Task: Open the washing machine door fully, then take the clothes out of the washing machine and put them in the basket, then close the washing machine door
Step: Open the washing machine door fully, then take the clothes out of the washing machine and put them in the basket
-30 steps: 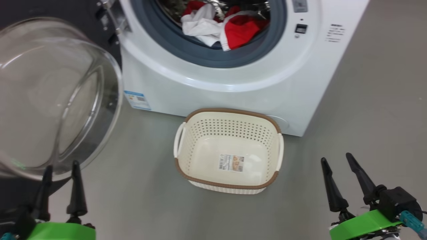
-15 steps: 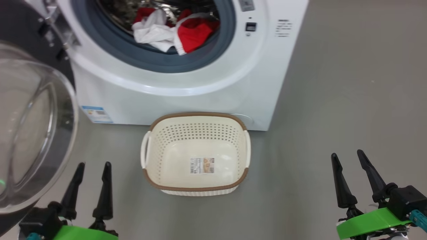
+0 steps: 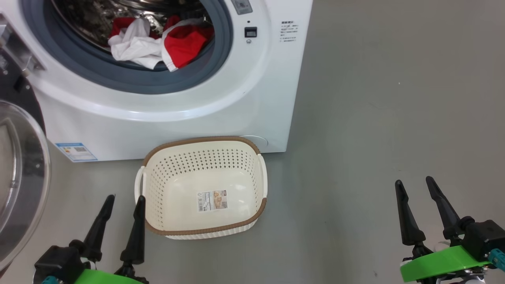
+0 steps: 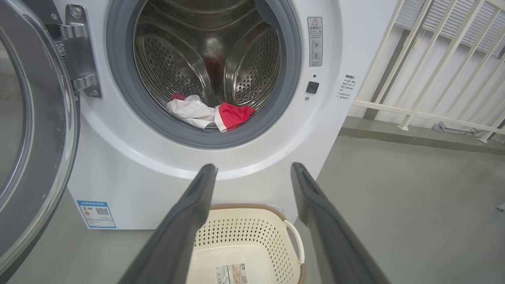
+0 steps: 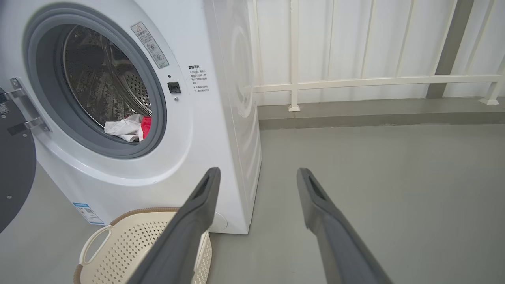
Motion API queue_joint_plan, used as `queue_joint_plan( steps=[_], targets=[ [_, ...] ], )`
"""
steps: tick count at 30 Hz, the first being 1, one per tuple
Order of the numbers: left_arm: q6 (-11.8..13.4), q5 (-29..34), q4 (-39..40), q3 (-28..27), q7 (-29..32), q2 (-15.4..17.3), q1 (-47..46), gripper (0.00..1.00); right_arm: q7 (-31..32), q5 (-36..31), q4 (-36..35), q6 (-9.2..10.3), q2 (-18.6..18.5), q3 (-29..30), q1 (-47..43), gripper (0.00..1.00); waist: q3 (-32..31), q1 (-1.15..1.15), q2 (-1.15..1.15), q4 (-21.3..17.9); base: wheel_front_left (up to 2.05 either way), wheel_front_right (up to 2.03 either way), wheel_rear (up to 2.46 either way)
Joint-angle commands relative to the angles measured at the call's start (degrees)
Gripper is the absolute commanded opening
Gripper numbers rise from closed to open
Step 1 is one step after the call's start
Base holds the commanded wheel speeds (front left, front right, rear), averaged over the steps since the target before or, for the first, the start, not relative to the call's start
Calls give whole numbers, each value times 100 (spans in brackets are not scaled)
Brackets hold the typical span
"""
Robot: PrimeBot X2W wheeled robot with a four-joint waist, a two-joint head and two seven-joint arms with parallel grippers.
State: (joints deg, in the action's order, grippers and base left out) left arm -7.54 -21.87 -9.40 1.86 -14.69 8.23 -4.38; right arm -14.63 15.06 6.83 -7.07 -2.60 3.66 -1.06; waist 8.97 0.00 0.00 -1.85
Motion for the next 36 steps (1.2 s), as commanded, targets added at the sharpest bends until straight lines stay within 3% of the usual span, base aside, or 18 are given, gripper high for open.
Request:
queue_joint_plan(
  steps=[1,24,36],
  targets=[
    [6,-32,168,-163,-31,140,-49,100,-37,107,-168,-42,-29,-85,7,100,1,0,0,-39,0,0,0],
    [6,-236,266,-21,-31,303,-87,100,-37,134,-204,-42,-28,-124,77,100,124,0,0,54,5,-6,1],
    [6,-291,326,-49,-31,345,-153,100,-37,172,-187,-42,-28,-219,160,100,228,0,0,71,139,-147,8]
  ],
)
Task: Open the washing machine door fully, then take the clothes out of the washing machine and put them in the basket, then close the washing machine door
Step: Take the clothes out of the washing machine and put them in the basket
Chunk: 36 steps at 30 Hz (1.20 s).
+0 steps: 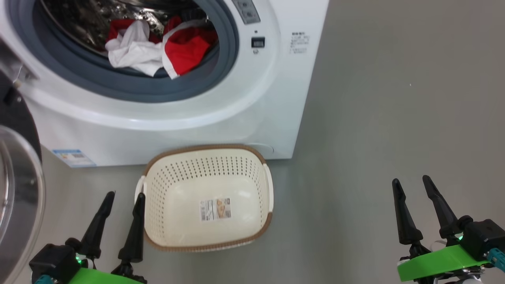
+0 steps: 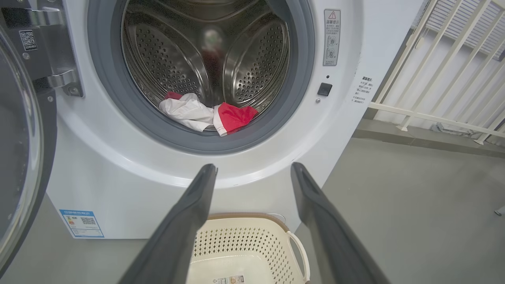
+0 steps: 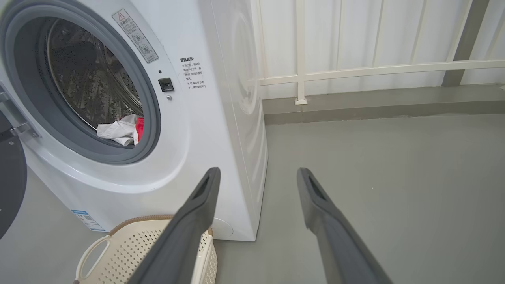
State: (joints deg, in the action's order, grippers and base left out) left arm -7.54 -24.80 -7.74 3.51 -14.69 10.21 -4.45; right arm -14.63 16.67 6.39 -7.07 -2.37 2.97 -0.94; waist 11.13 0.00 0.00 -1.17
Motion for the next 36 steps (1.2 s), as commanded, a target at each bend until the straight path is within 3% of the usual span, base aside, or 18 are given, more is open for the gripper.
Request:
queue_joint_plan(
  steps=[1,12,26,36],
  targets=[
    [6,4,160,-218,-31,145,-154,100,-37,12,-143,-42,-51,-154,155,100,23,0,0,5,182,-191,9],
    [6,85,143,-320,-31,49,-187,100,-37,7,-136,-42,-51,-152,194,100,69,0,0,41,120,-122,1],
    [5,66,-45,-224,-31,92,-275,100,-37,17,-149,-42,-51,-215,285,100,217,0,0,12,8,-8,0],
    [5,328,-820,29,-31,172,-1481,100,-37,112,-179,-42,-51,-356,558,100,763,0,0,-176,0,0,0]
  ],
)
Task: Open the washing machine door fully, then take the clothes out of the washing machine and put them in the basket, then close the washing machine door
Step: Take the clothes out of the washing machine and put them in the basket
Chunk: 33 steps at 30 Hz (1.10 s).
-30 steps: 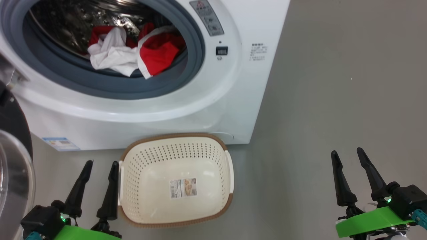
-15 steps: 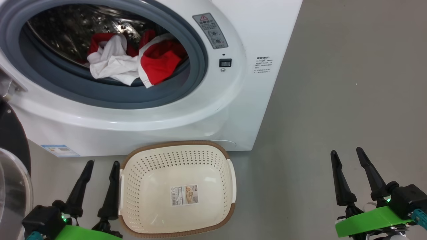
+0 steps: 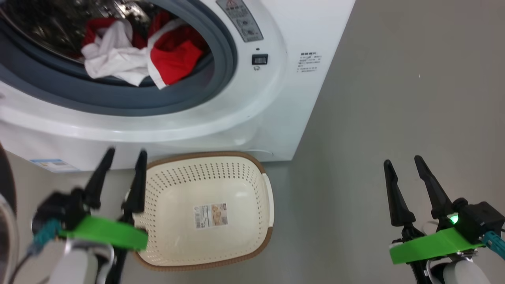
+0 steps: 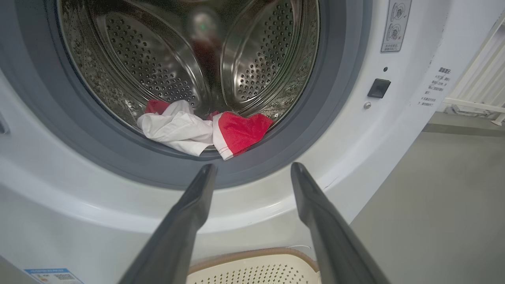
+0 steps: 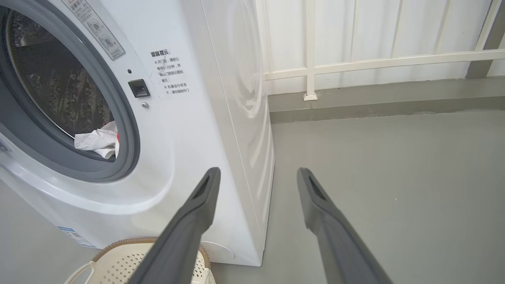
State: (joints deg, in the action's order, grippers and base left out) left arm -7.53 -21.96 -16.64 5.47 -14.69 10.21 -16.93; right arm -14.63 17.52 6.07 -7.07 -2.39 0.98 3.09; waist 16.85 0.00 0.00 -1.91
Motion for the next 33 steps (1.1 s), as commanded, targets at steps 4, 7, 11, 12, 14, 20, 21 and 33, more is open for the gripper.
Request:
queue_joint_plan(
  steps=[4,7,11,12,14,20,21,33],
  targets=[
    [4,100,-500,-92,-31,234,-1092,100,-37,94,-163,-42,-49,-234,318,100,504,0,0,-254,0,0,0],
    [4,101,-992,-53,-31,288,-1720,100,-37,159,-180,-42,-49,-296,435,100,720,0,0,-394,0,0,0],
    [4,65,-1714,71,-31,456,-2475,100,-37,251,-191,-42,-49,-383,569,100,974,0,0,-590,0,0,0],
    [4,54,-1876,94,-31,501,-2644,100,-37,272,-196,-42,-49,-398,597,100,1030,0,0,-633,0,0,0],
    [4,43,-2192,158,-31,595,-2965,100,-37,304,-203,-42,-49,-428,643,100,1125,0,0,-715,0,0,0],
    [4,13,-2898,256,-31,846,-3726,100,-37,360,-245,-42,-49,-497,753,100,1368,0,0,-890,0,0,0],
    [4,22,-3016,281,-31,898,-3873,100,-37,371,-256,-42,-49,-510,780,100,1416,0,0,-918,0,0,0],
    [4,137,-4051,599,-31,1206,-5121,100,-37,467,-350,-42,-49,-688,991,100,1830,0,0,-1168,0,0,0]
  ],
)
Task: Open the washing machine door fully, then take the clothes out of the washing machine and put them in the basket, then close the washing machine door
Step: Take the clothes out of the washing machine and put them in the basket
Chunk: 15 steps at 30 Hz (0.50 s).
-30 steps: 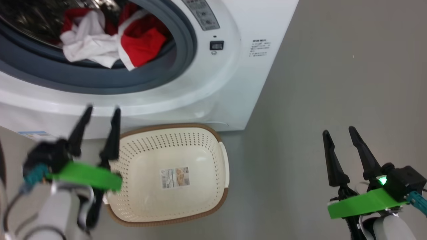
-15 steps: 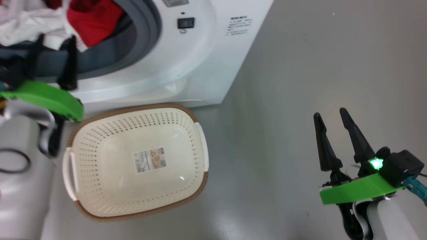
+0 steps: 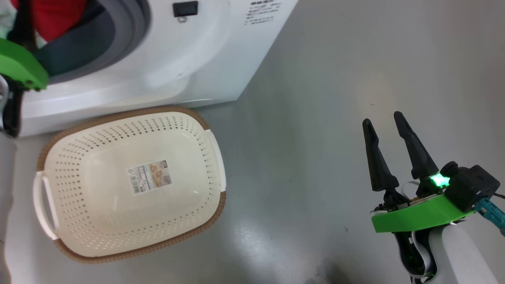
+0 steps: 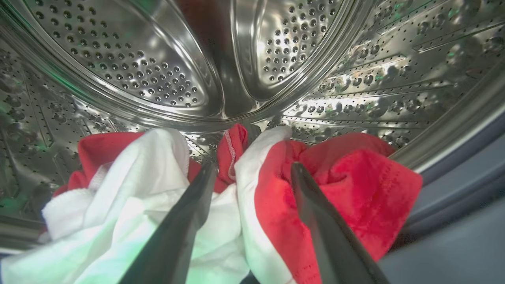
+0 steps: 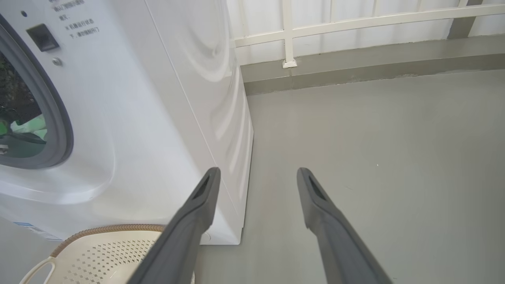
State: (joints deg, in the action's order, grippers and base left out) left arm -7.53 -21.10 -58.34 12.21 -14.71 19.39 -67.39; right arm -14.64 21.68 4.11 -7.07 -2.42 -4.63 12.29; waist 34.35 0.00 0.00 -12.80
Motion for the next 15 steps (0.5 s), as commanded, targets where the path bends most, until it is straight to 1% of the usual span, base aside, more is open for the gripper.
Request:
queue_joint_plan(
  steps=[1,4,7,11,15],
  targets=[
    [4,51,5,-72,-29,299,-144,100,-36,56,-161,-42,-46,-140,83,100,101,0,0,-92,0,0,0],
    [4,61,-349,9,-29,340,-329,100,-36,75,-172,-42,-46,-190,122,100,166,0,0,-146,0,0,0],
    [4,-14,-637,205,-17,312,-444,100,-36,89,-178,-42,-46,-220,140,100,198,0,0,-183,0,0,0],
    [4,-214,-818,576,101,286,-524,100,-36,103,-183,-42,-46,-227,149,100,225,0,0,-209,0,0,0],
    [4,-443,-904,868,199,338,-578,100,-36,123,-190,-42,-46,-229,158,100,239,0,0,-218,0,0,0]
  ],
)
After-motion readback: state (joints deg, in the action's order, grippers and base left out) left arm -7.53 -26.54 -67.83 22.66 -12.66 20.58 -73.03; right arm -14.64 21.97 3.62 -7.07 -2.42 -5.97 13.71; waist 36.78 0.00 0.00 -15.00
